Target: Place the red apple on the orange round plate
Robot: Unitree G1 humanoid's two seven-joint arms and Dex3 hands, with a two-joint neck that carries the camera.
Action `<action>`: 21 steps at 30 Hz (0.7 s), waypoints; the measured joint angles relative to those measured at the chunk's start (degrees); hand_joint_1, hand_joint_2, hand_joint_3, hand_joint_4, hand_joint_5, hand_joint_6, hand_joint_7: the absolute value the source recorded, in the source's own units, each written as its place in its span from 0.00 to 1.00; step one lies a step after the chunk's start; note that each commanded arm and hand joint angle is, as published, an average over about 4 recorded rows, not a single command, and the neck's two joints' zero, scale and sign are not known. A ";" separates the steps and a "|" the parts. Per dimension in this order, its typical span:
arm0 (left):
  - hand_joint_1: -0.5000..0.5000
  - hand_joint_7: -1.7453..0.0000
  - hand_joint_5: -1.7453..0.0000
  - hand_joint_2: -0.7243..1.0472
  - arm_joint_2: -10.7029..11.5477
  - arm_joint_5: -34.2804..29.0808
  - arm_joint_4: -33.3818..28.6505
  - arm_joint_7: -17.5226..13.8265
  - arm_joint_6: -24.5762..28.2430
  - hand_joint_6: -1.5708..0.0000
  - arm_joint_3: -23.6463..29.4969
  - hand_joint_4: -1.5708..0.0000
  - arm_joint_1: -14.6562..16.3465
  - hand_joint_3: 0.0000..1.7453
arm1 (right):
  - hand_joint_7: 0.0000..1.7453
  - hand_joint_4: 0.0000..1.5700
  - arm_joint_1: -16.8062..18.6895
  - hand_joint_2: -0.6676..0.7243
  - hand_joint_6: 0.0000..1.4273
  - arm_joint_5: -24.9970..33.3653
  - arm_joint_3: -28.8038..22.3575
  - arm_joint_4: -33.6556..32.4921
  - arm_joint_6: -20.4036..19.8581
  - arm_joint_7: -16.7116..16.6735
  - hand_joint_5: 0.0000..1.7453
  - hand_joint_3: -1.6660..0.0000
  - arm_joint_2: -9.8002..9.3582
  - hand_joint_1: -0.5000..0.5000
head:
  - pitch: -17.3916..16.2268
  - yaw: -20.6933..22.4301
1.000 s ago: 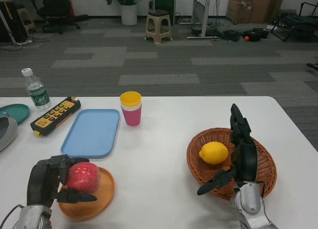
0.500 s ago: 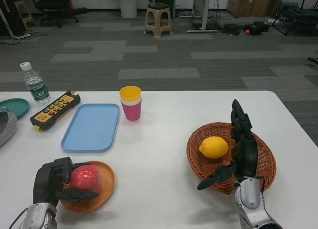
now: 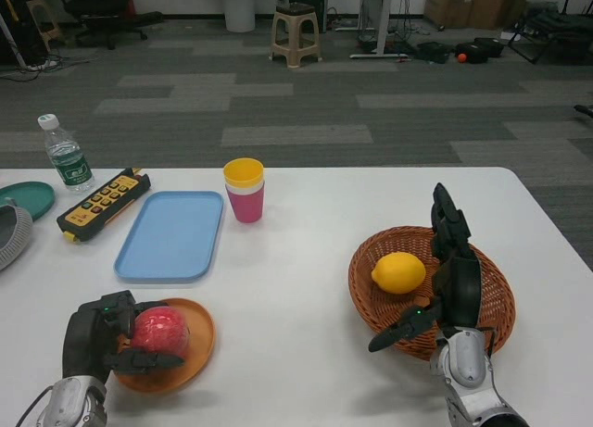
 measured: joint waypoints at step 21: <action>0.02 0.94 1.00 0.20 -0.03 -1.08 0.00 -6.48 -2.96 0.97 -0.24 1.00 -0.02 0.05 | 0.00 0.00 0.00 0.91 0.00 0.00 -0.03 0.01 0.00 0.00 0.00 1.00 0.00 0.33 | -0.80 0.51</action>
